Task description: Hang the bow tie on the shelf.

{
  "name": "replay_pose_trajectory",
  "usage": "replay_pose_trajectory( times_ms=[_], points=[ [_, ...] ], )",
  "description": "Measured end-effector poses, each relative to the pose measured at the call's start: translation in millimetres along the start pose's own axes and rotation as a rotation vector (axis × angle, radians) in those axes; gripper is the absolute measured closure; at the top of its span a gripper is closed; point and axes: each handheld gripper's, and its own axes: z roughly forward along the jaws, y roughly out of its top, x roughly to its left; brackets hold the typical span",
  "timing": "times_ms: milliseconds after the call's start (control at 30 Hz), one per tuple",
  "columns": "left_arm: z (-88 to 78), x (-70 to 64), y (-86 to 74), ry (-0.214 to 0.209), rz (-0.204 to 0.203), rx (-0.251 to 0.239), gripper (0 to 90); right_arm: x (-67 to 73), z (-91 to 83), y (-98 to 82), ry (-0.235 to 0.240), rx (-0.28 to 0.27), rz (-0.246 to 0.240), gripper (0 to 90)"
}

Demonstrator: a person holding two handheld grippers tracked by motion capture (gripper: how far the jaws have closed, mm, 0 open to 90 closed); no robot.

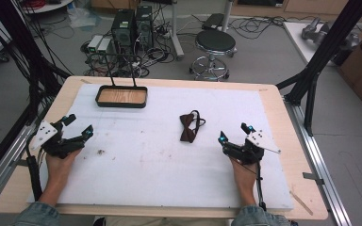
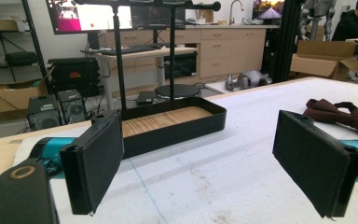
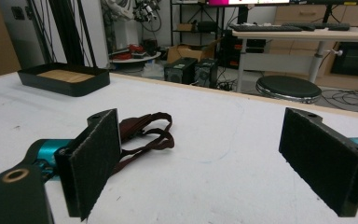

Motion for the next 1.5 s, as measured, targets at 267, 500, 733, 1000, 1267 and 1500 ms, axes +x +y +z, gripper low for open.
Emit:
replay_pose_trajectory(
  times_ms=[267, 500, 733, 1000, 1267, 1500],
  points=[
    [-0.7, -0.5, 0.0, 0.001, 0.000, 0.008, 16.6, 1.2, 0.3, -0.3, -0.003, 0.007, 0.004, 12.0],
    [-1.2, -1.5, 0.1, -0.002, 0.003, 0.011, 17.3, 0.7, 1.0, -0.6, -0.014, 0.014, 0.002, 12.0],
    [-0.4, -1.1, -0.5, -0.004, -0.002, 0.005, 18.7, 0.4, 0.6, -0.9, -0.019, 0.027, 0.005, 12.0],
    [0.1, -1.4, -0.7, -0.003, 0.005, 0.011, 18.7, 0.1, 0.2, -1.1, -0.022, 0.035, 0.013, 12.0],
    [0.5, -1.7, -0.9, -0.003, 0.005, 0.013, 18.7, 1.1, 1.3, -1.5, -0.023, 0.034, 0.008, 12.1],
    [1.3, -2.9, -1.0, -0.001, 0.013, 0.015, 18.7, 6.1, 6.3, 3.2, -0.010, 0.044, 0.017, 12.4]
  ],
)
